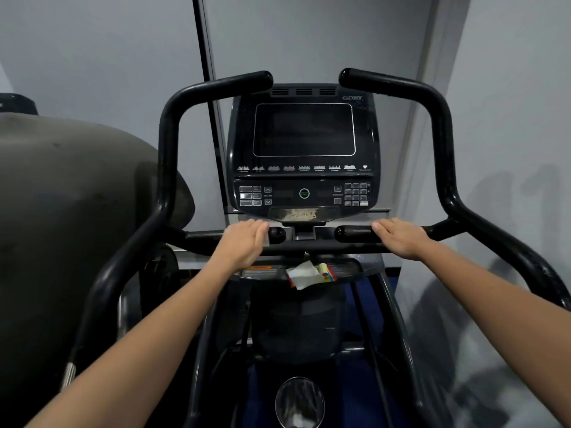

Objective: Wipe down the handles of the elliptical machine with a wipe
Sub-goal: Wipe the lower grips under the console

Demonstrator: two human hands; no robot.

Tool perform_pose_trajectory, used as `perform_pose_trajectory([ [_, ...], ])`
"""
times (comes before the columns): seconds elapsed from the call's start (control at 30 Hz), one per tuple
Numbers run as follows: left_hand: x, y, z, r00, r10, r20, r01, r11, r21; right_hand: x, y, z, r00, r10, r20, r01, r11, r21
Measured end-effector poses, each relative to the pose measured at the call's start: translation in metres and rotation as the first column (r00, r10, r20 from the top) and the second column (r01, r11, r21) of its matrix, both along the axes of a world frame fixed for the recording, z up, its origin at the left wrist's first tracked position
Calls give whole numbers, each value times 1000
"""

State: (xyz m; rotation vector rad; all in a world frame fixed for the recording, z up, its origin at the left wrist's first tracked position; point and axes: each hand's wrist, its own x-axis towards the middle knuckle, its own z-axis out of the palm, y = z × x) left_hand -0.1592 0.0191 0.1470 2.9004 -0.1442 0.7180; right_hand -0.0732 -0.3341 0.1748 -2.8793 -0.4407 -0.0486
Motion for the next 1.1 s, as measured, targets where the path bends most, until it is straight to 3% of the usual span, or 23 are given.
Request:
perform_pose_trajectory([
  [0.1, -10, 49, -3, 987, 163, -4, -162, 983, -89, 6, 3, -4, 1000, -17, 17, 17, 1000, -3],
  [0.2, -12, 78, -1, 947, 304, -103, -317, 936, -152, 13, 4, -4, 1000, -22, 6, 23, 1000, -5],
  [0.33, 3, 52, 9, 872, 443, -208, -464, 884, -63, 17, 8, -4, 999, -46, -3, 46, 999, -26],
  [0.43, 18, 8, 9, 903, 392, -178, -407, 912, -53, 20, 11, -3, 997, -78, -31, 76, 996, -46],
  [0.53, 16, -31, 4, 963, 266, 30, -267, 963, 37, 22, 16, 0, 994, -97, -55, 93, 993, -77],
  [0.67, -4, -3, -16, 993, 13, 121, -14, 1000, 8, 25, 22, -1, 993, -119, -7, 118, 990, -74],
  [0.77, -16, 44, -18, 983, 103, 149, -107, 994, 23, 25, 20, -8, 995, -87, 42, 90, 993, -75],
  [0.83, -14, 61, -8, 964, 261, 58, -261, 965, -13, 26, 19, -9, 995, -78, 68, 83, 994, -72],
  [0.97, 15, 55, 24, 794, 460, -397, -486, 873, 42, 29, 21, -11, 992, -90, 87, 99, 991, -95],
  [1.03, 30, 33, 31, 750, 468, -467, -515, 856, 30, 31, 21, -12, 991, -91, 99, 102, 989, -108],
  [1.1, 37, 2, 32, 798, 431, -420, -459, 887, 38, 32, 22, -12, 990, -86, 111, 99, 988, -115],
])
